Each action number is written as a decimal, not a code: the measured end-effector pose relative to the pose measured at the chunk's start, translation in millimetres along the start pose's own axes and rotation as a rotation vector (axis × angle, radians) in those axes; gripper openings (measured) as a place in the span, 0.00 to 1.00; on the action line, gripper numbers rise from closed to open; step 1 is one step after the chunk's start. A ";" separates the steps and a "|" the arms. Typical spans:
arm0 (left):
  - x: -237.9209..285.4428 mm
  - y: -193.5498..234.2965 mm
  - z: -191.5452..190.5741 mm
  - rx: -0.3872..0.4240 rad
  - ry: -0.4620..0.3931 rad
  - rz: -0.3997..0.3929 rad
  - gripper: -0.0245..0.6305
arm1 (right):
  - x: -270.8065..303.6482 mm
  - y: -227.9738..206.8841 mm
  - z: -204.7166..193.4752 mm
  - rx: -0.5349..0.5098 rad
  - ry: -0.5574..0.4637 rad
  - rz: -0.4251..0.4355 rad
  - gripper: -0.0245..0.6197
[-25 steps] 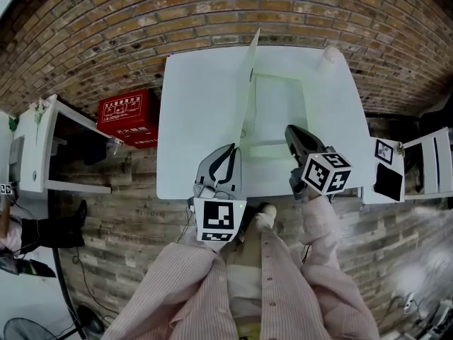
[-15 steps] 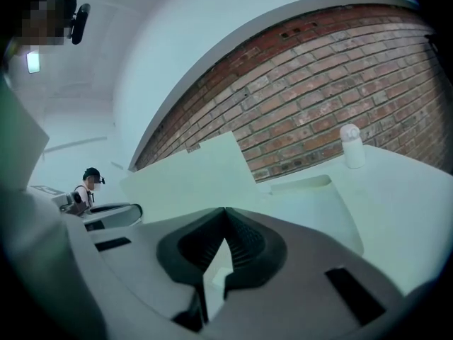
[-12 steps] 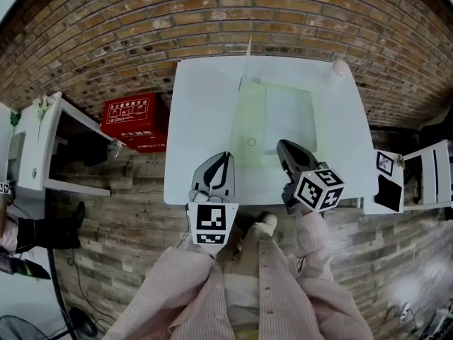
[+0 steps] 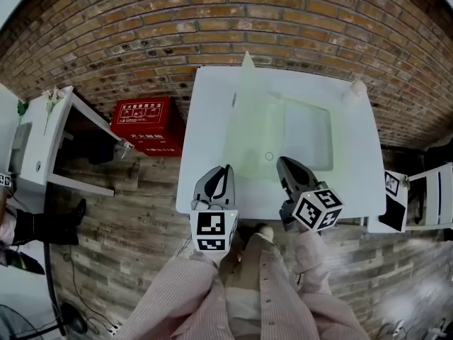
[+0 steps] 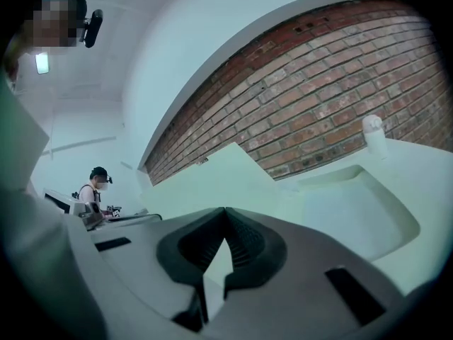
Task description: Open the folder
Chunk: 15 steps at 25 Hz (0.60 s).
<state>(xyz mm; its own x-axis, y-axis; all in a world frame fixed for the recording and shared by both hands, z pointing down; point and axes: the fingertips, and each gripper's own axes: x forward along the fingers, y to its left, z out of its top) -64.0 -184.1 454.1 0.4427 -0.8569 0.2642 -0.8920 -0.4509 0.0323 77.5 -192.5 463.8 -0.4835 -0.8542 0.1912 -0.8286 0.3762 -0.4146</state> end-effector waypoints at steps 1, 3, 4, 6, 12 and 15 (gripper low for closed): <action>0.2 6.5 -3.6 -0.018 0.007 0.014 0.04 | 3.9 4.0 -0.7 0.001 0.003 0.011 0.05; 0.4 18.0 -9.3 -0.056 0.017 0.042 0.05 | 11.7 13.5 -2.3 -0.004 0.014 0.039 0.05; 0.8 22.9 -11.8 -0.073 0.023 0.056 0.05 | 15.7 18.3 -2.9 -0.008 0.019 0.055 0.05; 3.4 30.5 -16.7 -0.103 0.034 0.078 0.05 | 23.2 25.8 -2.9 -0.016 0.025 0.086 0.05; 6.3 51.1 -33.9 -0.189 0.063 0.146 0.06 | 42.9 43.7 -9.1 -0.003 0.037 0.154 0.05; 8.3 60.6 -43.8 -0.238 0.074 0.181 0.07 | 50.6 48.5 -14.5 0.010 0.047 0.181 0.05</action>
<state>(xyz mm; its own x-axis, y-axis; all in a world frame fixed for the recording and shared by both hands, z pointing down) -118.4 -207.6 500.5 0.2742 -0.8934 0.3559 -0.9561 -0.2135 0.2005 8.7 -212.4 466.2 -0.6376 -0.7548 0.1543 -0.7239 0.5184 -0.4552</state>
